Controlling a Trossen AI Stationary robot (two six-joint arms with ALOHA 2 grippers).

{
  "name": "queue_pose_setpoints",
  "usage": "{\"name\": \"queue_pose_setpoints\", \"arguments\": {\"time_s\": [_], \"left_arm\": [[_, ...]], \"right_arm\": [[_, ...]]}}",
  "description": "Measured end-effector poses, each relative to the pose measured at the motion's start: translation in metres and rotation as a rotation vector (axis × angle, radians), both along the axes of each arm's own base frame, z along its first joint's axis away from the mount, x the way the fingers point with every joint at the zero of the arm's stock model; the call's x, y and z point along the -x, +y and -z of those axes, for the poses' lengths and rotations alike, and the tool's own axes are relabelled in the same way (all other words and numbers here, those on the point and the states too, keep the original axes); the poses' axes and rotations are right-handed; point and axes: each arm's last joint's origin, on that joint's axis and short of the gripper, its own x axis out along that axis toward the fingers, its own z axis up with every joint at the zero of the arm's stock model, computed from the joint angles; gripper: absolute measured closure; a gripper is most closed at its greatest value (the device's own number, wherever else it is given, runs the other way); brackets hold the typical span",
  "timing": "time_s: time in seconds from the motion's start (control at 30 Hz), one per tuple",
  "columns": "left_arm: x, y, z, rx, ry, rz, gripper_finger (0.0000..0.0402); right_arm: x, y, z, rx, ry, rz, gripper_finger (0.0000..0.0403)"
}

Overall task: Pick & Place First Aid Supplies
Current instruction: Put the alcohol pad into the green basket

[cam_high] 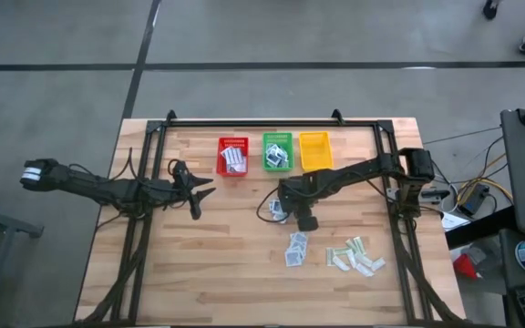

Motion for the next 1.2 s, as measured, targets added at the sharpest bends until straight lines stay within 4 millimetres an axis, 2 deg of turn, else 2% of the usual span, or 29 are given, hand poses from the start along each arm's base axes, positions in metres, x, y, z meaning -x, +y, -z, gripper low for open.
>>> {"name": "queue_pose_setpoints", "arguments": {"time_s": [0.53, 0.83, 1.0, 1.2], "left_arm": [[0.000, 0.000, 0.000, 0.005, -0.002, -0.002, 0.0268], [0.000, 0.000, 0.000, 0.007, -0.002, -0.003, 0.0268], [0.000, 0.000, 0.000, 0.006, -0.002, -0.002, 0.0268], [0.000, 0.000, 0.000, 0.006, -0.002, -0.003, 0.0268]], "right_arm": [[0.001, 0.000, -0.001, -0.009, 0.012, -0.002, 0.0390], [-0.002, 0.000, -0.015, -0.028, 0.068, 0.005, 0.0394], [-0.005, -0.004, -0.024, -0.192, 0.056, -0.008, 0.0394], [-0.009, -0.018, -0.033, -0.406, -0.001, -0.034, 0.0394]]}}
